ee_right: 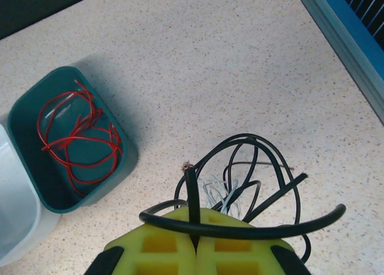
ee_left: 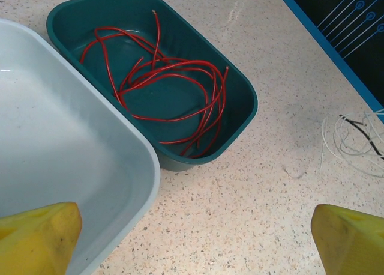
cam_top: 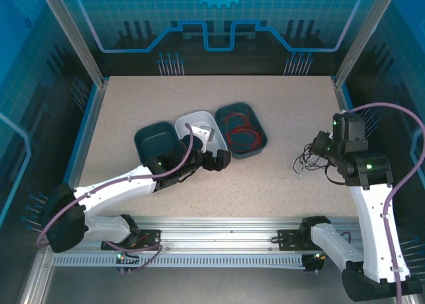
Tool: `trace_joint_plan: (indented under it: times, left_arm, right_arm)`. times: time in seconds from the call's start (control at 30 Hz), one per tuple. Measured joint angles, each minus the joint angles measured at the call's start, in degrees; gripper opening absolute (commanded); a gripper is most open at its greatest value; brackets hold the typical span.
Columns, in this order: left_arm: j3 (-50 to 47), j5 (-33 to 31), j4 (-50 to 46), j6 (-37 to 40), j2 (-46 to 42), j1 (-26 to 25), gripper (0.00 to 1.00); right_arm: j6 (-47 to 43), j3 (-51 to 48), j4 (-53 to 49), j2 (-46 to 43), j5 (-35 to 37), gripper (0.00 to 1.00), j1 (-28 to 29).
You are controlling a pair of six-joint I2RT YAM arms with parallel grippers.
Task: Untangle the cables
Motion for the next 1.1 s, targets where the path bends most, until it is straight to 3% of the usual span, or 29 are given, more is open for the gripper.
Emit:
trace_joint_plan:
  times: [0.2,0.57,0.93,1.1]
  left_arm:
    - [0.00,0.28,0.42,-0.04,0.00,0.00,0.99]
    - [0.00,1.01,0.42,-0.09,0.09,0.00,0.99]
    - [0.07,6.21,4.22,-3.13,2.73,0.00,0.99]
    - [2.01,9.53,8.72,-3.52,6.45,-0.22,0.90]
  right_arm:
    - [-1.29,1.62,-2.36,3.67,2.36,0.00,3.30]
    - [-1.20,8.26,-10.93,12.81,14.97,0.00,11.30]
    - [-3.39,9.55,-11.45,14.73,13.05,0.00,11.43]
    - [-4.35,10.58,-9.51,14.64,9.81,0.00,11.43]
